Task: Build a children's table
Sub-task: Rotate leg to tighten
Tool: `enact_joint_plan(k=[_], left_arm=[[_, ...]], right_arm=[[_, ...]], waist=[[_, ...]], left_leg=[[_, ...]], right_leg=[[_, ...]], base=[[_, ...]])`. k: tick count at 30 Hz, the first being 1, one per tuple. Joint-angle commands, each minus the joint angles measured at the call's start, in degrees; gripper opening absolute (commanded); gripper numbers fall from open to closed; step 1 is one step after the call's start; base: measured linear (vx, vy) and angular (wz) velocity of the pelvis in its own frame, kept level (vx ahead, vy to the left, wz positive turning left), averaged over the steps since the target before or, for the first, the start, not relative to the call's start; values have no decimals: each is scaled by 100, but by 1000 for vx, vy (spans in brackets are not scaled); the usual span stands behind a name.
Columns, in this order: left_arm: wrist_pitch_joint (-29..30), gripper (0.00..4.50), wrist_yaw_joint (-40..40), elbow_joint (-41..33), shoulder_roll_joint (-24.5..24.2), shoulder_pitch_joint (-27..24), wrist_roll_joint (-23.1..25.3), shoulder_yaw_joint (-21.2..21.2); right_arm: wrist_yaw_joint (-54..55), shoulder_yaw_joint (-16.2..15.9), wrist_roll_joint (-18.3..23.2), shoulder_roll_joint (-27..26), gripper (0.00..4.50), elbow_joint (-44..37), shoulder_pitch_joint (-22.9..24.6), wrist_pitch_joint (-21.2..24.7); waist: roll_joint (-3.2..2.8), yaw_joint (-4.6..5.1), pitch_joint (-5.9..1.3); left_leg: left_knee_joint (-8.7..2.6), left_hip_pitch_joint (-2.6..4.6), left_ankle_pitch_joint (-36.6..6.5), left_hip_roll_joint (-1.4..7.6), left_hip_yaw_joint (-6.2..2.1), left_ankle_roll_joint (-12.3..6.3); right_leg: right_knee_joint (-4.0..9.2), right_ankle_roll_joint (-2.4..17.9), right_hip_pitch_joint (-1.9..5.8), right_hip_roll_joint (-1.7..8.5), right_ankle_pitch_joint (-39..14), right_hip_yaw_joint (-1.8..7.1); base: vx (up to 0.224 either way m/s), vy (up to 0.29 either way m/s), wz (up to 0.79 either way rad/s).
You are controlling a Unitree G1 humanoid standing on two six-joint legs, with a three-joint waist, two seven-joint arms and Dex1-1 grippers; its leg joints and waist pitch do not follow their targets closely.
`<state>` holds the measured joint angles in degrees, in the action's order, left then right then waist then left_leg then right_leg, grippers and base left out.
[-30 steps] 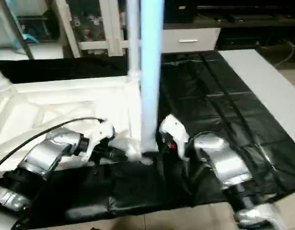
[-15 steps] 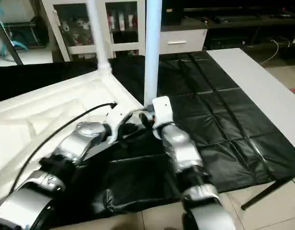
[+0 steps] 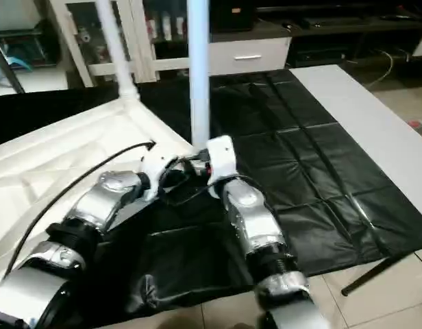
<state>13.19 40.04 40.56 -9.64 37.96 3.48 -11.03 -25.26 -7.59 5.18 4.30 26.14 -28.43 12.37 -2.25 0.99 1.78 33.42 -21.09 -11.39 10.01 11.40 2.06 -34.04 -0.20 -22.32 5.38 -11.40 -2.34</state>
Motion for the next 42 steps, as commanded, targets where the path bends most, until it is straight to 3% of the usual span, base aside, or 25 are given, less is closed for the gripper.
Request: enact_joint_plan(k=[1, 2, 3, 4, 6, 7, 9, 10, 14, 19, 25, 28, 29, 34, 35, 38, 42], left_arm=[[14, 0, 647, -36, -50, -285, -179, -222], [47, 0, 833, -104, -126, -321, -186, -284], [60, 0, 1145, -226, -259, -384, -190, -400], [74, 0, 1273, -280, -307, -410, -200, -443], [131, 0, 1953, -587, -566, -550, -263, -668], [132, 0, 1995, -608, -583, -559, -268, -683], [242, 0, 2546, -903, -798, -674, -361, -867], [264, 0, 2791, -1043, -898, -727, -398, -955], [514, 0, 3493, -1555, -1177, -881, -545, -1222], [561, 0, 3554, -1655, -1171, -886, -552, -1291], [670, 0, 3613, -1822, -1215, -902, -545, -1326], [697, 0, 3612, -1843, -1244, -906, -551, -1336], [695, 0, 3611, -1843, -1248, -909, -551, -1337], [733, 0, 3573, -1895, -1275, -945, -557, -1337], [740, 0, 3568, -1907, -1279, -953, -559, -1337], [757, 0, 3559, -1922, -1281, -964, -562, -1335], [774, 0, 3563, -1934, -1287, -971, -567, -1345]], right_arm=[[-573, -176, 189, 178, 414, -441, 61, 328], [-787, -177, 250, 334, 430, -585, 123, 442], [-1111, -203, 313, 605, 440, -805, 222, 565], [-1256, -229, 332, 718, 440, -895, 263, 613], [-2049, -429, 361, 1391, 447, -1393, 500, 773], [-2101, -447, 357, 1439, 447, -1426, 516, 774], [-2684, -636, 328, 2041, 447, -1798, 710, 801], [-2922, -705, 330, 2299, 447, -1954, 790, 836], [-3476, -758, 422, 2869, 447, -2323, 979, 1059], [-3527, -861, 412, 2847, 447, -2384, 1006, 1147], [-3426, -980, 383, 2642, 447, -2215, 836, 1221], [-3417, -988, 398, 2460, 447, -2036, 693, 1202], [-3418, -988, 412, 2428, 419, -2008, 667, 1203], [-3477, -999, 428, 2388, 392, -1927, 606, 1184], [-3492, -999, 430, 2387, 368, -1914, 600, 1183], [-3537, -1005, 436, 2384, 362, -1867, 580, 1173], [-3589, -999, 436, 2371, 319, -1816, 570, 1154]], waist=[[80, -61, -305], [84, -86, -321], [50, -117, -313], [66, -128, -306], [62, -188, -276], [19, -211, -262], [25, -284, -245], [13, -304, -238], [17, -324, -237], [21, -323, -235], [7, -317, -260], [10, -321, -257], [11, -324, -261], [39, -300, -258], [29, -301, -259], [38, -298, -266], [29, -302, -268]], left_leg=[[-358, 30, -730, 289, -138, -519], [-334, 29, -561, 284, -128, -635], [-331, 31, -537, 278, -126, -704], [-331, 30, -583, 291, -116, -722], [-355, 64, -835, 313, -111, -625], [-373, 72, -962, 325, -121, -560], [-410, 103, -1230, 349, -120, -351], [-419, 126, -1296, 358, -107, -278], [-435, 107, -1324, 349, -114, -217], [-428, 115, -1418, 340, -118, -150], [-415, 96, -1179, 323, -125, -171], [-408, 93, -1173, 322, -122, -182], [-406, 99, -1169, 325, -123, -178], [-405, 92, -1170, 319, -122, -172], [-406, 92, -1169, 321, -127, -169], [-395, 95, -1079, 321, -122, -204], [-384, 88, -1015, 317, -119, -258]], right_leg=[[336, 1435, 238, 276, -246, 192], [298, 1529, 254, 279, 73, 187], [304, 1560, 260, 272, 176, 178], [302, 1611, 242, 289, 114, 184], [345, 1577, 229, 286, -284, 190], [355, 1563, 225, 291, -450, 189], [380, 1441, 210, 277, -808, 200], [392, 1438, 175, 278, -855, 212], [373, 1430, 203, 273, -756, 220], [402, 1452, 182, 292, -993, 226], [350, 1508, 206, 268, -559, 205], [354, 1522, 210, 283, -607, 204], [351, 1516, 210, 283, -619, 205], [356, 1497, 216, 280, -685, 204], [349, 1501, 218, 284, -694, 205], [340, 1508, 219, 276, -574, 203], [330, 1540, 226, 280, -515, 198]], base=[[0, 0, 0], [0, 0, 0], [0, 0, 0], [0, 0, 0], [0, 0, 0], [0, 0, 0], [0, 0, 0], [0, 0, 0], [0, 0, 0], [0, 0, 0], [0, 0, 0], [0, 0, 0], [0, 0, 0], [0, 0, 0], [0, 0, 0], [0, 0, 0], [0, 0, 0]])
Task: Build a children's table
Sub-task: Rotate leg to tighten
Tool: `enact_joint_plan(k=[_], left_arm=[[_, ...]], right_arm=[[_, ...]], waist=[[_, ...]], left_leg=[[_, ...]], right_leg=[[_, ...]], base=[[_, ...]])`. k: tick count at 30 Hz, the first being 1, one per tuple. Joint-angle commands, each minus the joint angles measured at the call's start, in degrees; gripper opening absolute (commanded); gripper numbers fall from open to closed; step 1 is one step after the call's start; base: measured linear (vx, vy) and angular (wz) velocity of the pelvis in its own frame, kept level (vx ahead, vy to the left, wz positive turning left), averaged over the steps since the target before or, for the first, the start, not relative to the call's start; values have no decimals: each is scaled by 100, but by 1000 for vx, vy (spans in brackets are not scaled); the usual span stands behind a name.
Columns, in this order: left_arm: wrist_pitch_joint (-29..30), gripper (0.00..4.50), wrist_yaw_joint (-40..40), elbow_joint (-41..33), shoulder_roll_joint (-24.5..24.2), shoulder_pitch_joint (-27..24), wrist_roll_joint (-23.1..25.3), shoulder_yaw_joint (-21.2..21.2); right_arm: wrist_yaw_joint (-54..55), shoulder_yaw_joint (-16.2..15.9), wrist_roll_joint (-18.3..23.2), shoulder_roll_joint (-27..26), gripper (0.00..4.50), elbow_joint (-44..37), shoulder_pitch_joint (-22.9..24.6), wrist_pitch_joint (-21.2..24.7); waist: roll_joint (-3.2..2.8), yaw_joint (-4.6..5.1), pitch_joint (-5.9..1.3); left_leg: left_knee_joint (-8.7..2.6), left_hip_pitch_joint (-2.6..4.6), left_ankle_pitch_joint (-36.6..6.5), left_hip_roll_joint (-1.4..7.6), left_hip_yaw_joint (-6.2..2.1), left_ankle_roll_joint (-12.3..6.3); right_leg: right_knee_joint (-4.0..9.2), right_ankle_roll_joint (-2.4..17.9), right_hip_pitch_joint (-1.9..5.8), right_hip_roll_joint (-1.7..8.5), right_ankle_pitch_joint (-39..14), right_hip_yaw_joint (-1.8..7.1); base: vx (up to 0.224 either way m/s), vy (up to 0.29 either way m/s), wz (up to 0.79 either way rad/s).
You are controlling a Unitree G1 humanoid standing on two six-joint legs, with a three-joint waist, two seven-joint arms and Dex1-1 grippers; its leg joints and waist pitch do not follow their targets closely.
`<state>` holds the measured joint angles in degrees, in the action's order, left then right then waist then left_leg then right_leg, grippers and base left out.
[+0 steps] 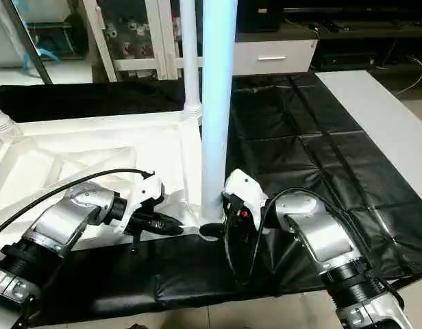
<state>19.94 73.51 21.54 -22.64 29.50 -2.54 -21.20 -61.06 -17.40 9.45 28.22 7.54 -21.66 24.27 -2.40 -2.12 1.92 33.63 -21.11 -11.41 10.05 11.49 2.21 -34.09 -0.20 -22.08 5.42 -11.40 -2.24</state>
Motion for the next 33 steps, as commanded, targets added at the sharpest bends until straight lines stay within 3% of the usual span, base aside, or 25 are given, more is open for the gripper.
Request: enact_joint_plan(k=[1, 4, 9, 10, 12, 13, 14, 16, 19, 24, 29, 33], left_arm=[[102, 0, 219, -36, 10, -126, 34, -330], [115, 0, 228, -49, 2, -131, 33, -337], [143, 0, 225, -74, 7, -156, 38, -361], [112, 0, 87, -4, 77, -144, 83, -348], [85, 0, -286, 190, 274, -89, 159, -271], [27, 0, -711, 423, 506, -4, 224, -165], [26, 0, -736, 436, 521, 1, 225, -157], [7, 0, -1199, 673, 787, 102, 240, -7], [-2, 0, -1920, 1041, 1151, 289, 313, 173], [-46, 0, -2734, 1502, 1496, 516, 446, 384], [-302, 0, -4146, 2329, 1975, 915, 672, 711], [-483, 0, -4344, 2565, 2110, 1052, 670, 785]], right_arm=[[-18, -18, 11, -23, 310, 46, -106, -39], [-35, -23, 18, -24, 282, 34, -94, -36], [75, 6, 37, -141, 272, 89, -16, -30], [252, 67, 16, -266, 272, 229, -41, -44], [652, 180, -52, -530, 272, 519, -130, -109], [1181, 401, -30, -887, 272, 831, -256, -97], [1214, 411, -33, -907, 272, 847, -262, -103], [1795, 594, -59, -1272, 271, 1127, -377, -194], [2645, 829, -72, -1857, 270, 1497, -506, -296], [3616, 1073, -198, -2442, 270, 2006, -710, -613], [5305, 1304, -552, -3275, 269, 2990, -1202, -1210], [5264, 1196, -629, -3629, 269, 3384, -1446, -1494]], waist=[[46, 10, -281], [42, 10, -289], [45, 12, -293], [9, 15, -291], [23, 38, -278], [18, 59, -239], [28, 84, -232], [36, 137, -227], [47, 224, -229], [51, 295, -257], [30, 337, -281], [47, 296, -316]], left_leg=[[-406, 89, -1028, 314, -129, -272], [-403, 92, -984, 314, -132, -261], [-390, 84, -891, 308, -128, -316], [-391, 87, -913, 309, -131, -303], [-402, 91, -1088, 306, -124, -240], [-431, 97, -1414, 298, -134, -121], [-439, 101, -1578, 290, -137, -51], [-465, 116, -1919, 276, -188, 181], [-481, 112, -2104, 275, -210, 227], [-467, 89, -1929, 257, -194, 159], [-448, 85, -1643, 243, -182, 129], [-407, 52, -1178, 242, -154, -162]], right_leg=[[337, 1535, 203, 276, -543, 190], [327, 1539, 205, 273, -503, 189], [316, 1570, 210, 272, -398, 186], [317, 1579, 204, 279, -425, 186], [341, 1573, 189, 270, -608, 187], [396, 1515, 171, 278, -1062, 186], [414, 1467, 162, 276, -1321, 186], [473, 1184, 152, 294, -2084, 177], [500, 1050, 114, 285, -2190, 178], [498, 1109, 108, 278, -1824, 185], [473, 1235, 110, 275, -1422, 186], [393, 1414, 175, 270, -560, 176]], base=[[0, 0, 0], [0, 0, 0], [0, 0, 0], [0, 0, 0], [0, 0, 0], [0, 0, 0], [0, 0, 0], [-25, 6, -3], [-17, 4, -2], [0, 0, 0], [0, 0, 0], [0, 0, 0]])
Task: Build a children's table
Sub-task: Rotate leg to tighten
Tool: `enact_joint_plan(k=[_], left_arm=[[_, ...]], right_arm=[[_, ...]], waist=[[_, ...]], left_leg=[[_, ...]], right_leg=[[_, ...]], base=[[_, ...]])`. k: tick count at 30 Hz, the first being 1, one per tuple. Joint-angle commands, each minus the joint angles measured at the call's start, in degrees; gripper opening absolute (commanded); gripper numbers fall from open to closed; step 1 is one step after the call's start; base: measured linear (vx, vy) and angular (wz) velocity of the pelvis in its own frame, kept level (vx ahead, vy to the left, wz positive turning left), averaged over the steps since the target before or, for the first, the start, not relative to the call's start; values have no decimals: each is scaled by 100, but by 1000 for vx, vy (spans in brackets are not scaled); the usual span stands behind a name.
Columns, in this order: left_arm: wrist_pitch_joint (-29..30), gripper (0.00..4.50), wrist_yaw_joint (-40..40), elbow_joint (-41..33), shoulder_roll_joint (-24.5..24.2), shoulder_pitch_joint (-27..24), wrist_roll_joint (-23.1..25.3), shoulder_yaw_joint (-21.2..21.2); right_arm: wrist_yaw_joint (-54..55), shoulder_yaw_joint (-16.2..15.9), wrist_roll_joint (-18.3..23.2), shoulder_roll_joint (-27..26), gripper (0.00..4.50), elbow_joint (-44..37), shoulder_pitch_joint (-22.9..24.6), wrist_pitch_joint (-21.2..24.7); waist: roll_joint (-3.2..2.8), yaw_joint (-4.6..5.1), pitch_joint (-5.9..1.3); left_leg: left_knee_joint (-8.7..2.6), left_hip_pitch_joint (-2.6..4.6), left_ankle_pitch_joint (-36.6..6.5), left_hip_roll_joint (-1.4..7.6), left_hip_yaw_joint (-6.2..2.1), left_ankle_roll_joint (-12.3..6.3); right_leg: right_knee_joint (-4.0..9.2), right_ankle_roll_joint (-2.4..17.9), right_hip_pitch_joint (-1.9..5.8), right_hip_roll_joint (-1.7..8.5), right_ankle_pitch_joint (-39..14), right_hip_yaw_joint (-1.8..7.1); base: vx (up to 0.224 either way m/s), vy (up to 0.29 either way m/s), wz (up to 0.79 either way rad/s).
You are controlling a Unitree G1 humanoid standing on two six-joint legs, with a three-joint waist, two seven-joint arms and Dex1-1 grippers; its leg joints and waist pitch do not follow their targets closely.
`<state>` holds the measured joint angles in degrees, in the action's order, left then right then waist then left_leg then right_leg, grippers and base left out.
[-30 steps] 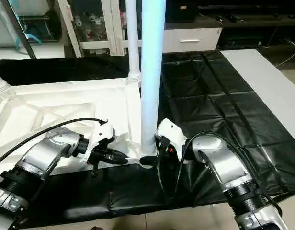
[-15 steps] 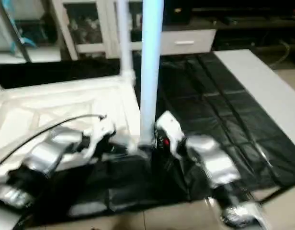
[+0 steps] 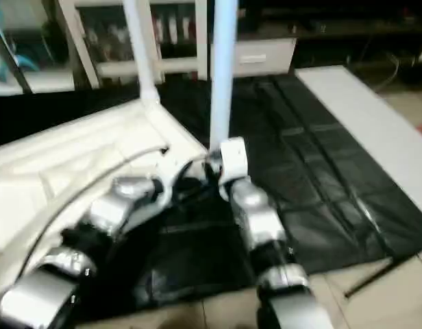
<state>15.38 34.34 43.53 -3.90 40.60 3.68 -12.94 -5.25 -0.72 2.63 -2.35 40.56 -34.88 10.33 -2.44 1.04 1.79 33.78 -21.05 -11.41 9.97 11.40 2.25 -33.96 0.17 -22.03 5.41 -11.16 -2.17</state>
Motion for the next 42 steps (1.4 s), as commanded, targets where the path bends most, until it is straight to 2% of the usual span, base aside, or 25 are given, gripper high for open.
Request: enact_joint_plan(k=[1, 2, 4, 5, 7, 9, 11, 12, 14, 15, 16, 18, 20, 21, 22, 24, 25, 26, 27, 28, 29, 31, 34, 37, 42], left_arm=[[-45, 0, -420, 381, 242, -45, 43, -35], [-63, 0, -405, 391, 233, -39, 49, -31], [-97, 0, -350, 422, 198, -37, 57, -12], [-112, 0, -319, 439, 183, -38, 60, -3], [-174, 0, -221, 474, 135, -54, 71, 4], [-194, 0, -57, 443, 69, -92, 63, -28], [-201, 0, 132, 387, 6, -138, 45, -65], [-192, 0, 266, 325, -56, -185, 71, -129], [-148, 0, 533, 157, -213, -312, 138, -271], [-124, 0, 928, -66, -371, -468, 143, -407], [-93, 0, 1159, -228, -468, -565, 120, -474], [-96, 0, 1451, -416, -587, -673, 88, -556], [-37, 0, 1832, -648, -743, -796, 28, -658], [-85, 0, 2221, -875, -922, -922, -3, -793], [-85, 0, 2221, -875, -922, -922, -3, -793], [-20, 0, 2585, -1153, -1110, -1045, -62, -921], [41, 0, 2827, -1361, -1228, -1126, -130, -991], [41, 0, 2827, -1361, -1228, -1126, -130, -991], [153, 0, 3378, -1815, -1481, -1288, -328, -1114], [217, 0, 3630, -2009, -1592, -1342, -426, -1168], [256, 0, 3783, -2126, -1660, -1375, -486, -1199], [306, 0, 3968, -2246, -1744, -1388, -528, -1238], [347, 0, 4085, -2295, -1792, -1334, -510, -1234], [403, 0, 4095, -2358, -1820, -1325, -527, -1246], [486, 0, 4098, -2456, -1858, -1336, -570, -1273]], right_arm=[[-361, -473, 60, -610, 269, 107, -147, -159], [-418, -456, 81, -623, 269, 120, -164, -224], [-580, -365, 174, -631, 269, 115, -171, -370], [-646, -327, 207, -626, 325, 106, -167, -428], [-772, -311, 224, -550, 339, 28, -144, -581], [-963, -340, 234, -419, 344, -127, -93, -580], [-1098, -338, 234, -277, 377, -286, -30, -549], [-1254, -384, 235, -159, 377, -424, 32, -469], [-1642, -560, 186, 147, 402, -731, 197, -238], [-2108, -683, 249, 454, 402, -1104, 388, 48], [-2423, -785, 283, 678, 412, -1354, 506, 206], [-2789, -909, 299, 951, 412, -1639, 641, 334], [-3202, -1010, 327, 1293, 412, -1962, 795, 447], [-3626, -1129, 318, 1672, 412, -2269, 957, 517], [-3626, -1129, 318, 1672, 412, -2269, 957, 517], [-4104, -1231, 370, 2086, 412, -2606, 1159, 586], [-4395, -1282, 428, 2326, 412, -2847, 1283, 653], [-4395, -1282, 428, 2326, 412, -2847, 1283, 653], [-4965, -1348, 613, 2786, 412, -3352, 1510, 812], [-5188, -1360, 705, 2961, 412, -3541, 1580, 888], [-5316, -1366, 762, 3061, 412, -3654, 1620, 937], [-5523, -1378, 851, 3211, 412, -3800, 1660, 1032], [-5661, -1413, 826, 3308, 412, -3825, 1634, 1067], [-5680, -1423, 860, 3321, 412, -3856, 1623, 1123], [-5770, -1516, 897, 3341, 412, -3893, 1603, 1181]], waist=[[43, -34, -308], [69, -35, -306], [60, -55, -286], [55, -59, -282], [51, -54, -273], [44, -32, -264], [49, -21, -262], [25, -16, -267], [31, -15, -285], [12, -34, -280], [34, -43, -279], [19, -59, -277], [11, -83, -268], [4, -102, -246], [11, -122, -242], [-23, -161, -243], [-3, -174, -237], [-7, -188, -237], [-24, -187, -241], [-6, -224, -240], [-10, -231, -238], [-20, -269, -249], [-29, -315, -242], [-26, -304, -254], [-16, -308, -265]], left_leg=[[-409, 42, -1044, 251, -137, -265], [-405, 32, -990, 251, -132, -320], [-410, 42, -1046, 262, -126, -398], [-417, 46, -1093, 265, -128, -387], [-443, 56, -1284, 279, -140, -305], [-460, 39, -1386, 280, -152, -278], [-462, 39, -1414, 284, -152, -273], [-458, 37, -1395, 282, -155, -270], [-437, 26, -1275, 283, -150, -323], [-434, 21, -1146, 281, -151, -387], [-419, 15, -1077, 293, -140, -479], [-411, 30, -1014, 302, -135, -548], [-421, 44, -1112, 313, -132, -524], [-450, 51, -1240, 322, -139, -442], [-461, 61, -1353, 342, -145, -373], [-475, 97, -1548, 342, -139, -249], [-497, 91, -1537, 360, -152, -223], [-495, 96, -1521, 358, -145, -224], [-501, 99, -1560, 348, -147, -197], [-500, 103, -1460, 371, -145, -244], [-502, 93, -1418, 361, -144, -283], [-476, 102, -1250, 351, -115, -343], [-477, 121, -1296, 356, -111, -281], [-479, 116, -1277, 348, -123, -197], [-455, 99, -1114, 333, -122, -261]], right_leg=[[370, 1429, 190, 284, -437, 165], [370, 1435, 199, 283, -391, 164], [391, 1437, 191, 296, -616, 162], [399, 1427, 190, 297, -720, 159], [421, 1362, 179, 287, -1022, 159], [424, 1322, 187, 284, -1087, 157], [432, 1294, 185, 285, -1114, 161], [423, 1312, 184, 288, -1073, 163], [400, 1345, 207, 278, -824, 161], [388, 1385, 216, 279, -673, 155], [378, 1407, 230, 273, -508, 161], [366, 1469, 221, 276, -406, 161], [382, 1476, 203, 281, -587, 166], [409, 1454, 197, 275, -823, 161], [413, 1411, 192, 278, -975, 171], [419, 1368, 161, 266, -1099, 176], [410, 1348, 185, 261, -1011, 179], [412, 1346, 176, 264, -968, 186], [400, 1378, 183, 258, -927, 177], [384, 1365, 202, 263, -750, 189], [383, 1378, 211, 263, -695, 188], [378, 1456, 179, 264, -600, 184], [396, 1448, 160, 275, -790, 189], [372, 1448, 172, 262, -689, 186], [353, 1469, 195, 271, -501, 182]], base=[[0, 0, 0], [0, 0, 0], [0, 0, 0], [0, 0, 0], [0, 0, 0], [0, 0, 0], [0, 0, 0], [0, 0, 0], [0, 0, 0], [0, 0, 0], [0, 0, 0], [0, 0, 0], [0, 0, 0], [0, 0, 0], [0, 0, 0], [0, 0, 0], [0, 0, 0], [0, 0, 0], [0, 0, 0], [0, 0, 0], [0, 0, 0], [0, 0, 0], [0, 0, 0], [0, 0, 0], [0, 0, 0]])
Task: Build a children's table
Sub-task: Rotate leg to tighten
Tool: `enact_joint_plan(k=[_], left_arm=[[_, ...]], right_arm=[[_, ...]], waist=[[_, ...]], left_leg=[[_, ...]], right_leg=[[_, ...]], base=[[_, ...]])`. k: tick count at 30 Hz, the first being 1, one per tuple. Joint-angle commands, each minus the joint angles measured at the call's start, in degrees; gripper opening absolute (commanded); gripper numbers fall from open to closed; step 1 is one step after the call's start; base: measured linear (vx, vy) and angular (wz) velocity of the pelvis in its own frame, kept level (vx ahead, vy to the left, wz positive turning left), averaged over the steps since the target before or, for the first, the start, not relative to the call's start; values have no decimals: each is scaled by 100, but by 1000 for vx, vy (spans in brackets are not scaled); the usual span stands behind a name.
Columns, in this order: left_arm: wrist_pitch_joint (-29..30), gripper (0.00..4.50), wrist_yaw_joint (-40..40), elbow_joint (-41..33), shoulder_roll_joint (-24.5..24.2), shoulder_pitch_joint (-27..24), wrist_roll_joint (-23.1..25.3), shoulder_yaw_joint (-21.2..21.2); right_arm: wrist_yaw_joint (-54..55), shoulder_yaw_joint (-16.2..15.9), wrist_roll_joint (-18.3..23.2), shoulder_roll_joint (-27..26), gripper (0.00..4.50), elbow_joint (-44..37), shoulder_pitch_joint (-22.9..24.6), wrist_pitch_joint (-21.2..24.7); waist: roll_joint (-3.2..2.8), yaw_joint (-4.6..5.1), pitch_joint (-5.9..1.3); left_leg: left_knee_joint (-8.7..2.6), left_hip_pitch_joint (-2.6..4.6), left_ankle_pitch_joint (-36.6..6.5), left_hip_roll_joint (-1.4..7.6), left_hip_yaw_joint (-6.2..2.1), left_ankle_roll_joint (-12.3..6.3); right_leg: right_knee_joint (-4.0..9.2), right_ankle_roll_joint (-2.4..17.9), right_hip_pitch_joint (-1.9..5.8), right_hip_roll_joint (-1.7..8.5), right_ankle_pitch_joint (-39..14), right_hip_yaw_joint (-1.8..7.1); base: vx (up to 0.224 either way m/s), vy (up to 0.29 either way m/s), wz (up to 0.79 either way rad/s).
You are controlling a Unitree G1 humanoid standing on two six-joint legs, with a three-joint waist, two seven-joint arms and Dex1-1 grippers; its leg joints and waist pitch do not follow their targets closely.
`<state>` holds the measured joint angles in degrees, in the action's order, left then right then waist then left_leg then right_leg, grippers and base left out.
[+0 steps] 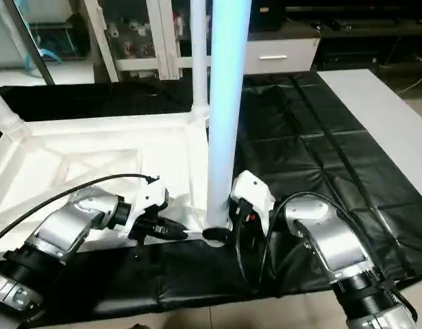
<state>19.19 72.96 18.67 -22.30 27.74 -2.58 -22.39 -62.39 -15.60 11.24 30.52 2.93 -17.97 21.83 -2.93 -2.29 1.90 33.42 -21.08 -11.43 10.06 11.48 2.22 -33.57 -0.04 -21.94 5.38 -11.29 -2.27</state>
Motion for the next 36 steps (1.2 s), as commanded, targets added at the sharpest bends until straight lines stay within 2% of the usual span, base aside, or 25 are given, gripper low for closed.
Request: enact_joint_plan(k=[1, 7, 9, 12, 15, 16, 17, 23, 31, 34, 36], left_arm=[[141, 0, 247, -12, -30, -69, 60, -326], [188, 0, 212, -51, -53, -87, 59, -329], [200, 0, 205, -60, -58, -92, 58, -328], [214, 0, 200, -78, -69, -107, 56, -328], [227, 0, 200, -87, -70, -111, 55, -331], [231, 0, 205, -88, -69, -109, 51, -333], [229, 0, 202, -83, -67, -108, 51, -333], [248, 0, 200, -100, -71, -124, 40, -350], [261, 0, 170, -104, -60, -138, 41, -351], [235, 0, -50, 26, 71, -75, 56, -263], [210, 0, -404, 239, 262, 26, 118, -162]], right_arm=[[-160, -56, 45, 66, 396, -151, -76, 68], [-254, -121, -4, 123, 340, -109, -71, 48], [-251, -135, 0, 126, 338, -101, -72, 45], [-254, -161, -7, 119, 297, -90, -78, 42], [-280, -186, -27, 122, 285, -82, -85, 35], [-302, -191, -40, 126, 262, -71, -88, 26], [-308, -194, -46, 129, 257, -63, -89, 19], [-333, -225, -65, 154, 245, -17, -65, -29], [-303, -263, -63, 101, 243, 19, -14, -11], [94, -142, -44, -165, 243, 168, -38, 97], [722, 26, -109, -552, 243, 463, -89, 146]], waist=[[33, 23, -281], [42, 18, -288], [41, 15, -290], [49, 10, -291], [46, 11, -284], [48, 12, -287], [50, 10, -285], [48, 18, -279], [51, 18, -289], [47, 29, -282], [57, 67, -254]], left_leg=[[-412, 93, -1044, 323, -131, -299], [-396, 94, -956, 322, -133, -345], [-391, 99, -935, 323, -131, -352], [-384, 94, -899, 322, -130, -379], [-386, 94, -971, 318, -129, -358], [-387, 92, -985, 320, -135, -343], [-385, 94, -991, 318, -132, -339], [-391, 96, -1133, 317, -140, -264], [-374, 88, -1021, 308, -137, -320], [-379, 86, -1049, 310, -136, -314], [-399, 88, -1320, 292, -136, -204]], right_leg=[[309, 1497, 195, 278, -446, 188], [299, 1511, 201, 277, -425, 183], [298, 1517, 199, 276, -415, 184], [291, 1528, 201, 278, -395, 182], [300, 1516, 198, 275, -506, 183], [298, 1506, 204, 279, -548, 184], [302, 1502, 199, 278, -560, 185], [313, 1452, 192, 276, -764, 190], [299, 1475, 198, 272, -624, 186], [306, 1484, 190, 276, -691, 188], [345, 1438, 161, 270, -1087, 185]], base=[[0, 0, 0], [0, 0, 0], [0, 0, 0], [0, 0, 0], [0, 0, 0], [0, 0, 0], [0, 0, 0], [0, 0, 0], [0, 0, 0], [0, 0, 0], [0, 0, 0]])
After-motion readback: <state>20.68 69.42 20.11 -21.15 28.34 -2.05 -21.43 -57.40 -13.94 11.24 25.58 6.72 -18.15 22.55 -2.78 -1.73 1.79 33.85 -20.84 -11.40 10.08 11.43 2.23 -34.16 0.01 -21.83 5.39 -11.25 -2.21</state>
